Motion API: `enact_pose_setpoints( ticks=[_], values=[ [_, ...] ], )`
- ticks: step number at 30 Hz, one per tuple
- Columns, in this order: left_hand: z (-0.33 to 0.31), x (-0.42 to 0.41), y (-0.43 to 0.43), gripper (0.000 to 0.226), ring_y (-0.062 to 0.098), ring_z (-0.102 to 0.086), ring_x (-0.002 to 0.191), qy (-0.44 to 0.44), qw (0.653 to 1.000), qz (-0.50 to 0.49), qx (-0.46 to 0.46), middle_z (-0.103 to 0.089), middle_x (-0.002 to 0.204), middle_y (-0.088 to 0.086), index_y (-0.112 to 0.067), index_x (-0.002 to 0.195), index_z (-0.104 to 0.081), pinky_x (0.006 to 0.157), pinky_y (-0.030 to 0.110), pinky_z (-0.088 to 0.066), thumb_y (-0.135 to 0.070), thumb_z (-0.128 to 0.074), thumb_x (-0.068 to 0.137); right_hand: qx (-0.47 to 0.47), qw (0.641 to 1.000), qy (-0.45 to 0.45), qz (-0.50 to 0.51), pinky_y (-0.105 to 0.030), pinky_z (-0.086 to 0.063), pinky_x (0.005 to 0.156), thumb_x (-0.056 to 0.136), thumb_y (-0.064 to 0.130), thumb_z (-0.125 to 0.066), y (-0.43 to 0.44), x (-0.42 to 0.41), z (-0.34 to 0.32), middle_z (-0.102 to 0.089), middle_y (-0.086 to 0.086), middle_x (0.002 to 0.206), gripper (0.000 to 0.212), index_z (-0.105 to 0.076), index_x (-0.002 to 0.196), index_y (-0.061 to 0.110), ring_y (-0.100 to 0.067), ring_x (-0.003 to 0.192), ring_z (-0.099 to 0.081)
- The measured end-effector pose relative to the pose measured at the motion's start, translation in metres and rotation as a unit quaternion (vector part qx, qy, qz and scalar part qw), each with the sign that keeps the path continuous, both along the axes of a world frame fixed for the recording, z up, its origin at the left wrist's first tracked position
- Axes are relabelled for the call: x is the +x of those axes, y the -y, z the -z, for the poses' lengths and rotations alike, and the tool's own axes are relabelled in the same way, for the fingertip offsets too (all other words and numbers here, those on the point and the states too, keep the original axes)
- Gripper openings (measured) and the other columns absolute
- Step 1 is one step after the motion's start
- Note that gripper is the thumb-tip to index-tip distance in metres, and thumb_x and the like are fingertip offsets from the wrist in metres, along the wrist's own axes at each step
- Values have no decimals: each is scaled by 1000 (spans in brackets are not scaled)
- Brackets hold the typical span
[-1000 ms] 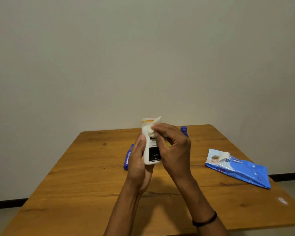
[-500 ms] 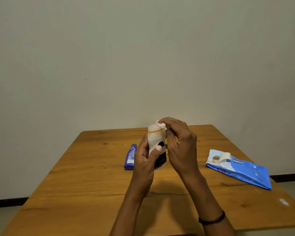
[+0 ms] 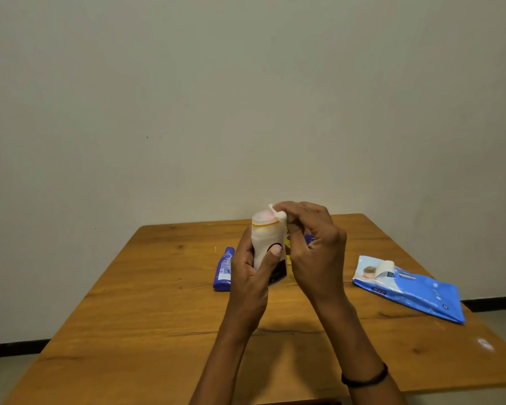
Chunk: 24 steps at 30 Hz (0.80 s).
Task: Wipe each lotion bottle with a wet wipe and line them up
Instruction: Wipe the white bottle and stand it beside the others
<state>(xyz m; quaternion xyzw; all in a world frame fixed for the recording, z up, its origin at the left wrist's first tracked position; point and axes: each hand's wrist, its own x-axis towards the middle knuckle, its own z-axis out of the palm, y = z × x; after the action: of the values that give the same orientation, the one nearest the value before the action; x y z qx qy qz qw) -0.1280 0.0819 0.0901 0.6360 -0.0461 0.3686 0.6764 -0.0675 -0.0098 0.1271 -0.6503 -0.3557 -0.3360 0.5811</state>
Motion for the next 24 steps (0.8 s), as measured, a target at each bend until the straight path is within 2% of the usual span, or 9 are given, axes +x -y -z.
enact_pose_setpoints(
  ticks=[4,9,10,12,14,15,19,21,24],
  values=[
    [0,2,-2,44,32,-66,113,6,1000,12,-11,-66,122,10,-18,138,-52,84,40,-60,-23,-60,96,16,999,18,-25,-14,-48,91,88,-4,-63,-7,-7,4,-65,5,123,41,-65,124,14,-6,119,-56],
    [1,2,-2,44,32,-66,113,14,1000,20,-18,-67,122,10,-18,137,-53,86,42,-59,-30,-61,95,-3,997,77,-30,-18,-49,95,86,-6,-64,-6,-7,3,-64,1,124,41,-65,123,10,-8,121,-56],
    [0,1,-2,46,32,-66,113,19,999,27,-27,-66,123,11,-17,138,-53,86,41,-59,-31,-62,95,2,997,64,-44,-18,-50,92,88,-3,-64,-5,-6,1,-64,5,123,38,-65,122,12,-6,118,-58],
    [-3,1,0,45,28,-67,110,30,995,53,-77,-68,121,12,-15,136,-54,82,35,-59,-32,-63,95,46,995,-25,-83,-20,-56,80,93,7,-62,-5,-4,-2,-67,13,118,31,-66,122,19,-3,107,-64],
    [-8,3,1,43,23,-69,107,44,985,82,-146,-70,119,10,-12,134,-55,82,31,-58,-35,-59,97,89,980,-118,-133,-25,-59,70,95,16,-59,-9,-8,-2,-70,13,113,28,-66,122,20,-6,99,-68],
    [-9,4,0,41,22,-69,108,50,980,91,-172,-70,120,9,-12,133,-56,83,30,-58,-34,-55,99,95,973,-141,-154,-27,-60,70,96,18,-59,-12,-12,1,-71,11,114,29,-66,123,20,-7,100,-68],
    [-11,7,-7,44,23,-63,120,53,964,115,-234,-66,129,12,-10,139,-54,96,32,-55,-32,-45,102,58,982,-117,-140,-23,-55,87,96,16,-59,-18,-26,11,-65,9,122,32,-65,126,25,0,115,-59],
    [-10,6,-12,52,26,-58,126,48,957,126,-256,-60,137,17,-5,144,-47,102,34,-52,-33,-43,101,39,986,-110,-120,-18,-53,88,94,15,-59,-17,-29,18,-65,10,122,32,-65,125,25,3,116,-57],
    [-7,5,-21,56,28,-54,134,58,954,149,-254,-52,147,21,-1,148,-41,100,33,-52,-34,-39,103,16,987,-128,-100,-16,-54,83,95,17,-59,-15,-36,31,-64,22,117,32,-63,124,30,7,111,-59]
  ],
)
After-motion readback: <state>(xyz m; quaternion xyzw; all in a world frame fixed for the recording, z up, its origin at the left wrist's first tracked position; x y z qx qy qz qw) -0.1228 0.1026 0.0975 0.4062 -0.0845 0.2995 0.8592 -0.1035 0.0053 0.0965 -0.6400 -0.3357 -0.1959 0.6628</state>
